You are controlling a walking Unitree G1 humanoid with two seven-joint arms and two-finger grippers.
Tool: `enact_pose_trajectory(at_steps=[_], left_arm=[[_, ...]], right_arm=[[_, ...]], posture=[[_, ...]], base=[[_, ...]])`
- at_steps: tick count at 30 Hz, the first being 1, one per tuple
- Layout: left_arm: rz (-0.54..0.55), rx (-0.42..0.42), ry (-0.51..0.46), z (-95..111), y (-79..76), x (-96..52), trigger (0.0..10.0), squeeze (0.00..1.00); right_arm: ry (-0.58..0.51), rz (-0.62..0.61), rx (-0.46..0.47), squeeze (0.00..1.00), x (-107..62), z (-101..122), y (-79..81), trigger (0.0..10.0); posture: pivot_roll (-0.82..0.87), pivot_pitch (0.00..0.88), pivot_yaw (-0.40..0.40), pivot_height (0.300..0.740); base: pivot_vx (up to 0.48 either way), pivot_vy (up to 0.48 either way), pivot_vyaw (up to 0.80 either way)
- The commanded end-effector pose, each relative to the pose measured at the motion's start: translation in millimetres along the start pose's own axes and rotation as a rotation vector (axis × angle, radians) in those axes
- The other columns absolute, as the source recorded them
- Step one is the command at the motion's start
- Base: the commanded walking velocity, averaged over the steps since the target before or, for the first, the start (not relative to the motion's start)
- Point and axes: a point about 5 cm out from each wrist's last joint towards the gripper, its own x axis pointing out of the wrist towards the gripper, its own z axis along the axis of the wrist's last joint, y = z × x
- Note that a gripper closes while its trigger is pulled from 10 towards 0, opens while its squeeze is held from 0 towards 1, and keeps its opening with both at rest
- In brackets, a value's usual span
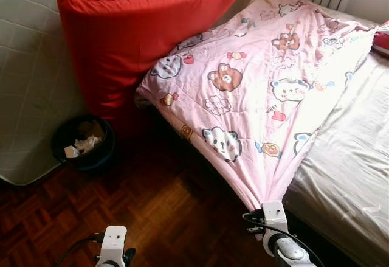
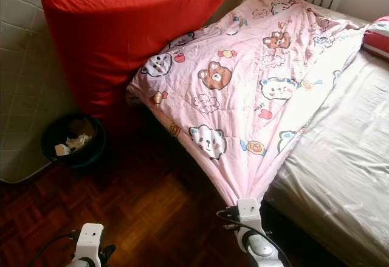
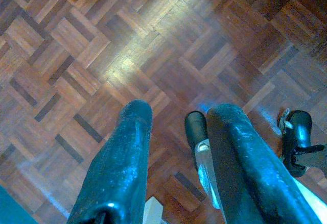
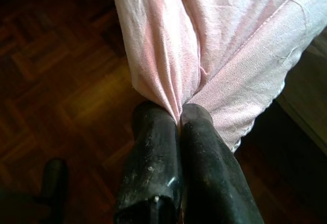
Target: Clean up the room
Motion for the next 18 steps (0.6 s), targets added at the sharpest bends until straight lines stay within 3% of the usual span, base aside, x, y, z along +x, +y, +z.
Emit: enact_pose_trajectory(at_steps=[1,2,3,4,14,18], left_arm=[[0.009,0.017,0.053,-13,3.4,-3.5,10.0,0.00],[0.009,0.018,0.055,-13,3.3,-3.5,10.0,0.00],[0.008,0.018,0.056,-13,3.1,-3.5,10.0,0.00],[0.007,0.020,0.057,-14,2.8,-3.6,10.0,0.00],[0.003,0.021,0.053,-13,0.9,-3.1,10.0,0.00],[0.002,0.021,0.048,-12,0.7,-2.8,10.0,0.00]], right_arm=[[0.053,0.035,0.005,0.07,-2.7,-15,8.5,10.0],[0.051,0.042,0.001,0.19,-2.2,-14,10.4,10.0],[0.040,0.067,-0.004,0.85,-1.4,-11,14.8,10.0],[0.017,0.105,-0.018,1.00,0.1,-6,22.5,10.0],[0.007,0.216,-0.148,1.00,3.5,5,37.7,10.0],[-0.004,0.281,-0.154,1.00,0.6,2,33.5,10.0]], posture=[[-0.04,0.112,0.047,0.740],[-0.04,0.105,0.046,0.740],[-0.04,0.105,0.046,0.740],[-0.04,0.103,0.046,0.740],[-0.04,0.105,0.045,0.740],[-0.04,0.107,0.045,0.740]], base=[[0.000,0.000,0.00],[0.000,0.000,0.00],[0.000,0.000,0.00],[0.000,0.000,0.00],[0.000,0.000,0.00],[0.000,0.000,0.00]])
